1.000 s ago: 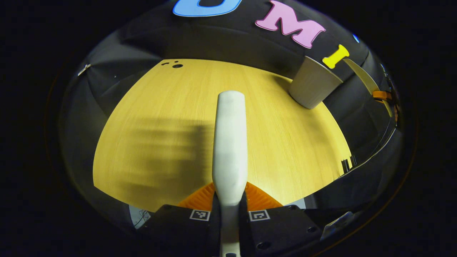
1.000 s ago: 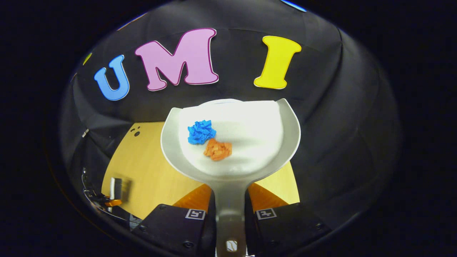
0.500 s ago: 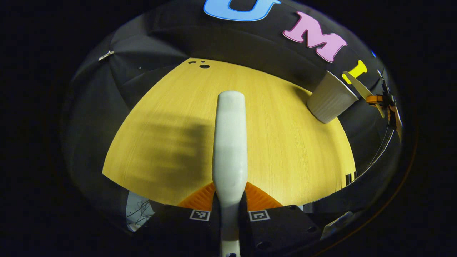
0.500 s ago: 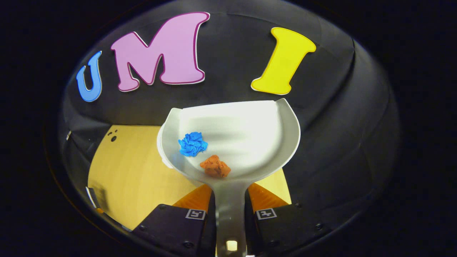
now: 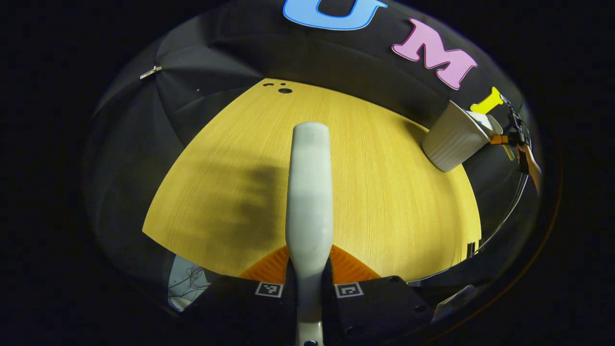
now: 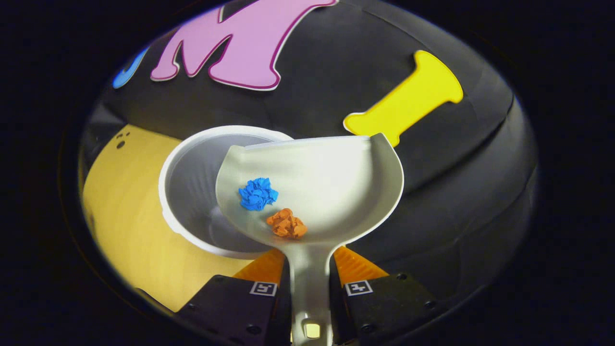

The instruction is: Pick up the small broom and dustpan from the desktop, sweep the trash into the dustpan with the broom, and then empty the trash into the garbage bin.

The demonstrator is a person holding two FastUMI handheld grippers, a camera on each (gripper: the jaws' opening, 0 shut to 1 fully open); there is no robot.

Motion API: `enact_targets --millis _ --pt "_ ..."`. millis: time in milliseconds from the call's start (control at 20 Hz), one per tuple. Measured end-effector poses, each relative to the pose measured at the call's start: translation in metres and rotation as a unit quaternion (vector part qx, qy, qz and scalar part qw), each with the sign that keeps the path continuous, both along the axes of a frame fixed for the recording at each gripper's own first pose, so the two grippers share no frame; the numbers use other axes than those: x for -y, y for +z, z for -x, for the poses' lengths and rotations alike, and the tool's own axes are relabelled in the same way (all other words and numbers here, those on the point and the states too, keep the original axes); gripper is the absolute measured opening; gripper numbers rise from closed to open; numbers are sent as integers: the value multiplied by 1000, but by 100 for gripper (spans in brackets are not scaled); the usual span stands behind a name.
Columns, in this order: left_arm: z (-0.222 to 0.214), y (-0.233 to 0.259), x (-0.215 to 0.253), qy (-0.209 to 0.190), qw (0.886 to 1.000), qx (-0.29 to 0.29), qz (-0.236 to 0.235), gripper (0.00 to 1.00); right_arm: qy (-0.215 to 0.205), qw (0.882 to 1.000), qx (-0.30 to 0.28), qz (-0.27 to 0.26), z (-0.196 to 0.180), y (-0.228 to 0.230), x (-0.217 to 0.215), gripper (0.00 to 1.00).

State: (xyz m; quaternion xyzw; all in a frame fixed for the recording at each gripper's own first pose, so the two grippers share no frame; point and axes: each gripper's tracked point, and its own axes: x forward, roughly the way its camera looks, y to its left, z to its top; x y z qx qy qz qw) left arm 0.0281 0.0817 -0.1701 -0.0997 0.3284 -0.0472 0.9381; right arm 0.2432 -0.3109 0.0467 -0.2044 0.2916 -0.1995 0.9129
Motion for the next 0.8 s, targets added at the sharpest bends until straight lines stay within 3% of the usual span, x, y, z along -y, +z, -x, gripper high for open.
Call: enact_targets --millis 200,300,450,800 --pt "-13 6 7 -3 1000 1 4 25 15 995 -17 95 0 8 1 36" --pt "-15 7 5 -2 1000 -3 -11 25 20 993 -22 110 1 9 4 31" --pt "-20 12 6 0 1000 0 -3 25 19 990 -30 139 1 10 5 36" --pt "-14 15 5 1 1000 -6 -7 25 35 959 -57 274 -2 26 2 36"
